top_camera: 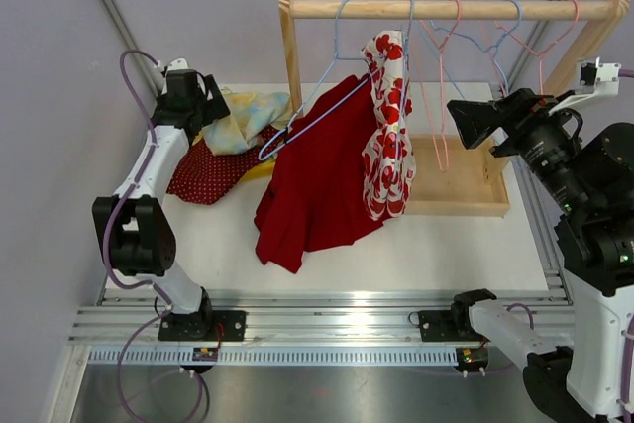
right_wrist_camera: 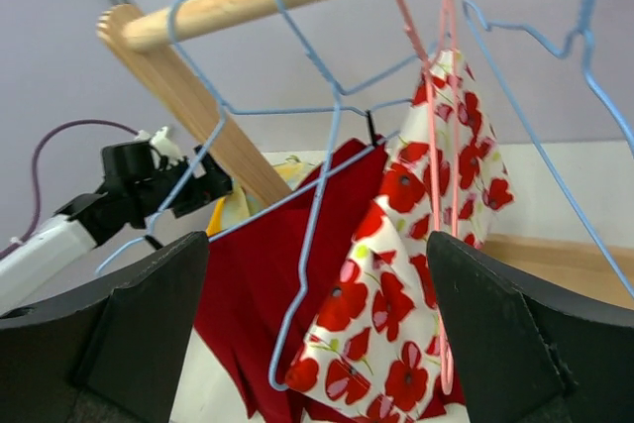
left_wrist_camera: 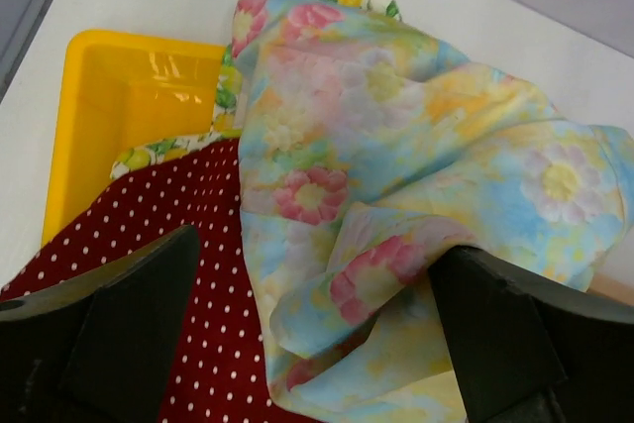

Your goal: Remove the skirt from the hanger

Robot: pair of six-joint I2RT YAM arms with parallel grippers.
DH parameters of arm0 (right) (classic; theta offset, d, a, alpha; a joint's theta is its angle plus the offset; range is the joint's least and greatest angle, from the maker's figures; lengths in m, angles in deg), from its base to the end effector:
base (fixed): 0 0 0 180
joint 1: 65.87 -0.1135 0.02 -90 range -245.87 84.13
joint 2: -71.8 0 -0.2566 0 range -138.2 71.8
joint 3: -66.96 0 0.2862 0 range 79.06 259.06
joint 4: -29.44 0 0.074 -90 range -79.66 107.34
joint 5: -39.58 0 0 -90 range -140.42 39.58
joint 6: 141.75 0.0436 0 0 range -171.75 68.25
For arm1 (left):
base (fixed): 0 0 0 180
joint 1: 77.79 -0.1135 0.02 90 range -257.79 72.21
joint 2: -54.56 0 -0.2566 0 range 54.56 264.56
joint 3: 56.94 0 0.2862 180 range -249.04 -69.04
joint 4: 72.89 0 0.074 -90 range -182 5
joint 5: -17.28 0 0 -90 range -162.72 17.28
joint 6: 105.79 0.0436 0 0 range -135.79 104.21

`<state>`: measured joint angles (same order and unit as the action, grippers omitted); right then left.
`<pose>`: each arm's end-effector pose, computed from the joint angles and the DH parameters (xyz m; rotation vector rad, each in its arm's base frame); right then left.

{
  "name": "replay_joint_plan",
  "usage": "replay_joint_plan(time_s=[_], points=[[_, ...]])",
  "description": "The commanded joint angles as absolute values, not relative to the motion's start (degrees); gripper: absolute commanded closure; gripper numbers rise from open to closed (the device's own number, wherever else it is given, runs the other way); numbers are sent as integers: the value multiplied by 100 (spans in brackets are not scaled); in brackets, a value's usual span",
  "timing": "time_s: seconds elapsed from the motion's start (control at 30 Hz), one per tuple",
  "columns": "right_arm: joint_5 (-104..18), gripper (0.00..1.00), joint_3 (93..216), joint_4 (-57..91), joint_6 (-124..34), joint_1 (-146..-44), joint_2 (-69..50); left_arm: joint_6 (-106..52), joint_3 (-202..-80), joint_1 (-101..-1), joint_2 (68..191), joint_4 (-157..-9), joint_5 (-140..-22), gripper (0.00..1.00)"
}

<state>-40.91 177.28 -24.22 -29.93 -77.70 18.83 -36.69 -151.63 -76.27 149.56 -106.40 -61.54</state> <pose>0.1323 0.0351 0.5669 -0.0020 1.5366 0.5944 0.4256 -0.0028 0.3026 -0.4716 2.0961 -0.0166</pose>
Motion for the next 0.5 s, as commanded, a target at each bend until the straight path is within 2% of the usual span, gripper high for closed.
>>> replay_joint_plan(time_s=[0.0,0.17,0.27,0.47], points=[[-3259,1,18127,-2177,-3145,-7773,1442,-3952,-15098,-7560,14159,-10548,-6209,1],[-3136,4,18461,-2028,-3013,-7782,809,-3759,-15026,-7261,12752,-10872,-6051,1],[-2925,8,18725,-2011,-2846,-7782,448,-3425,-14964,-6769,12051,-11100,-5657,1],[-2871,11,18682,-1817,-2688,-7975,87,-3363,-14859,-6241,11249,-11751,-5470,1]])
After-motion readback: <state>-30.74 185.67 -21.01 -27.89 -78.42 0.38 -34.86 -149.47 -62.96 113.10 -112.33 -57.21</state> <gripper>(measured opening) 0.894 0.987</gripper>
